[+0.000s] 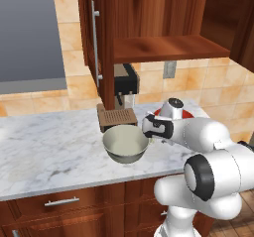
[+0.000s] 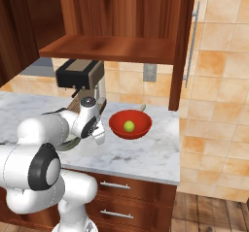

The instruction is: Pick both bowls and place them on the counter. Then place the garlic in one bowl and place the pear in the other bowl.

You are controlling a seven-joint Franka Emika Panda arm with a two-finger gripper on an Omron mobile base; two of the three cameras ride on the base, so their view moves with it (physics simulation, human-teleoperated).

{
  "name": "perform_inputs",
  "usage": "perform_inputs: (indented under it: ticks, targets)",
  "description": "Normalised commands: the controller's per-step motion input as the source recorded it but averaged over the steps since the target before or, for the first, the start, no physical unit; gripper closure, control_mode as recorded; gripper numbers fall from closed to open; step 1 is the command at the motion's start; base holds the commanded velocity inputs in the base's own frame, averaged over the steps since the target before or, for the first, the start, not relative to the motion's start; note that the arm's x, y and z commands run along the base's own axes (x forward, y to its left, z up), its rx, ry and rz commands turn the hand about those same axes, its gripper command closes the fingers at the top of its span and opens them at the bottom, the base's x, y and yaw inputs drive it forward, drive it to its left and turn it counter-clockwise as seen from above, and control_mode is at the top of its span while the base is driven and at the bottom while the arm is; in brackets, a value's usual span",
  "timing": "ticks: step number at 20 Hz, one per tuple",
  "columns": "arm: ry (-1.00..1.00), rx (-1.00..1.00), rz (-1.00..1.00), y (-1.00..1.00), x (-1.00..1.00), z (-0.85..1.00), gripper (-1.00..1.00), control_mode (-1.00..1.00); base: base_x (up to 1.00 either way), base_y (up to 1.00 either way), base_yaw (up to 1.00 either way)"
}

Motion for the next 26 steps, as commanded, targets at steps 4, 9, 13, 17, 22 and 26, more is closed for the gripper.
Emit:
perform_inputs:
  ticks: [4,9,13,17,22,26]
  targets:
    - [0.15,0.05,-0.04,0.01,0.23,-0.17,-1.00,-1.00,0.00,0.00,0.00]
    - [0.10,0.04,-0.02,0.00,0.19,-0.22,-1.00,-1.00,0.00,0.00,0.00]
    - [0.08,0.03,-0.02,0.00,0.16,-0.30,-1.00,-1.00,0.00,0.00,0.00]
    - [0.08,0.01,-0.01,0.00,0.16,-0.30,-1.00,-1.00,0.00,0.00,0.00]
    - [0.02,0.01,-0.03,0.06,0.23,-0.23,-1.00,-1.00,0.00,0.00,0.00]
    - [0.03,0.01,-0.05,0.11,0.13,-0.22,-1.00,-1.00,0.00,0.00,0.00]
